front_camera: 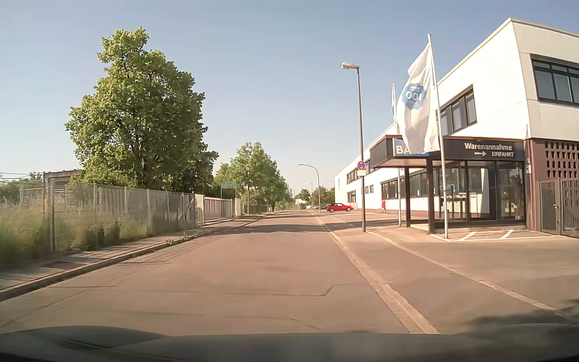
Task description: Follow the waypoints while adhering to traffic rules and regulations
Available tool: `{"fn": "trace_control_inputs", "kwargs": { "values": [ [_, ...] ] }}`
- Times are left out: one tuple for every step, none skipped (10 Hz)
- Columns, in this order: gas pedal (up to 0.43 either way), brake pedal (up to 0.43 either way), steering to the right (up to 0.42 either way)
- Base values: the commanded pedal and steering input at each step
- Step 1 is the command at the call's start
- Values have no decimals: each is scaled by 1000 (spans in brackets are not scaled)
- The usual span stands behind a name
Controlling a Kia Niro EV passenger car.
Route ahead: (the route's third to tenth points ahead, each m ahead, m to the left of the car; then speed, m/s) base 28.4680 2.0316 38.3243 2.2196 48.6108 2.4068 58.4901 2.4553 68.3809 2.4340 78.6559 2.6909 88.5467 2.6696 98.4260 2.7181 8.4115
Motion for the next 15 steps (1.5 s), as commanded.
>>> {"fn": "trace_control_inputs", "kwargs": {
  "values": [
    [67, 0, -16],
    [87, 0, -16],
    [87, 0, -14],
    [87, 0, -10],
    [110, 0, -7],
    [118, 0, -7],
    [130, 0, -7],
    [130, 0, -8],
    [130, 0, -10],
    [130, 0, -10],
    [130, 0, -6],
    [130, 0, -3],
    [130, 0, -3],
    [130, 0, -3],
    [130, 0, -2]
  ]
}}
